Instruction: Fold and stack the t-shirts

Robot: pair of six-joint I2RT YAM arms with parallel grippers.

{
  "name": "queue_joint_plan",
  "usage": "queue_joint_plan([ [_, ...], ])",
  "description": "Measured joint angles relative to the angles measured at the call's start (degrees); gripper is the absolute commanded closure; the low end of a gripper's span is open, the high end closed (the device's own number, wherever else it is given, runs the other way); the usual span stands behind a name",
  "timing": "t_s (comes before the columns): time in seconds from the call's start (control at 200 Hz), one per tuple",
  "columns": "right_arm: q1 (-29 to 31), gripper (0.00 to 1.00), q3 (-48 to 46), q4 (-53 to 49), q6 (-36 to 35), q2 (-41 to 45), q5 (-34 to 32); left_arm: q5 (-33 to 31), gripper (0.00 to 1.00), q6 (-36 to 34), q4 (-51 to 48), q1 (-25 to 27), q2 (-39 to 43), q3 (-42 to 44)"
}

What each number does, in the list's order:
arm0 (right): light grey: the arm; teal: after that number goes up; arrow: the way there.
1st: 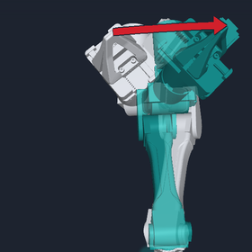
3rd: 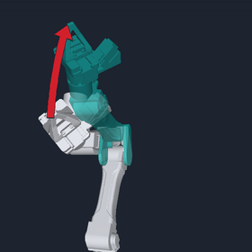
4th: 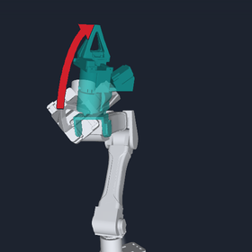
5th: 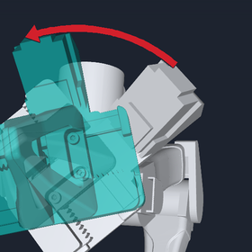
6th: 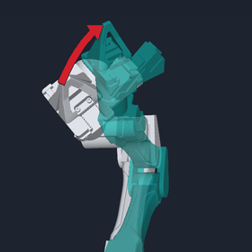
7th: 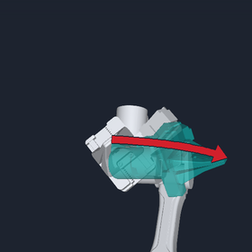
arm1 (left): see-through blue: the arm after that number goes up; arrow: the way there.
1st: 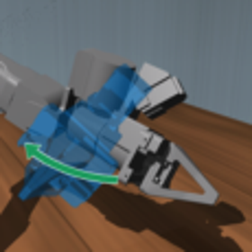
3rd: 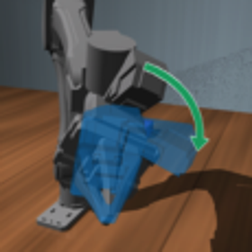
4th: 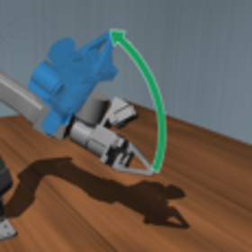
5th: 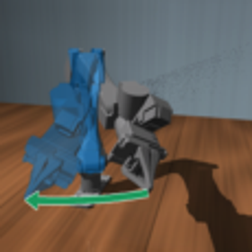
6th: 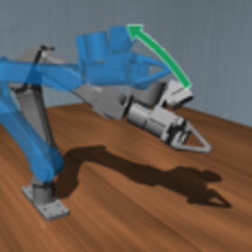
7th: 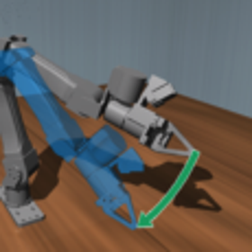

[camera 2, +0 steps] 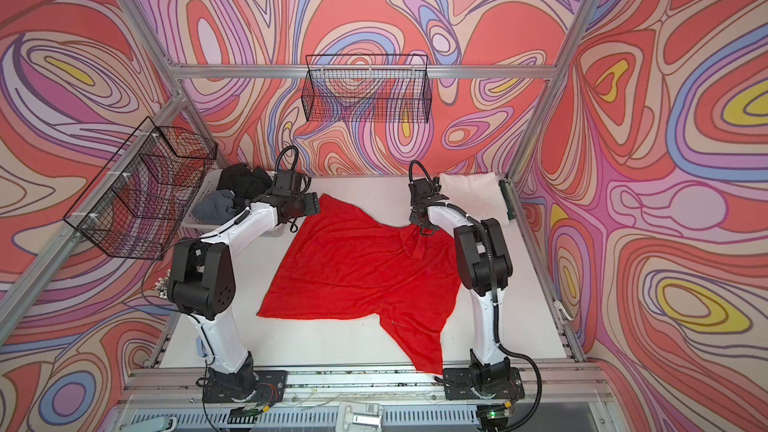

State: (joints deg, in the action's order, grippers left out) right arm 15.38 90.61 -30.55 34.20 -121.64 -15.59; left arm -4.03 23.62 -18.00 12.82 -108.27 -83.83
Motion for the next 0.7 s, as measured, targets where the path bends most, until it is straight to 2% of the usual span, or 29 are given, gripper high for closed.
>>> queue_joint_plan([
  [0.23,0.0,1.0,-2.47,-0.81,0.02,2.95,-1.07,0.44,0.2,0.02,0.0,0.0,-1.6,-0.98],
  [0.696,0.09,1.0,-22.23,-7.82,6.95,27.54,-4.7,1.46,0.2,0.44,0.0,0.02,-4.17,-1.84],
])
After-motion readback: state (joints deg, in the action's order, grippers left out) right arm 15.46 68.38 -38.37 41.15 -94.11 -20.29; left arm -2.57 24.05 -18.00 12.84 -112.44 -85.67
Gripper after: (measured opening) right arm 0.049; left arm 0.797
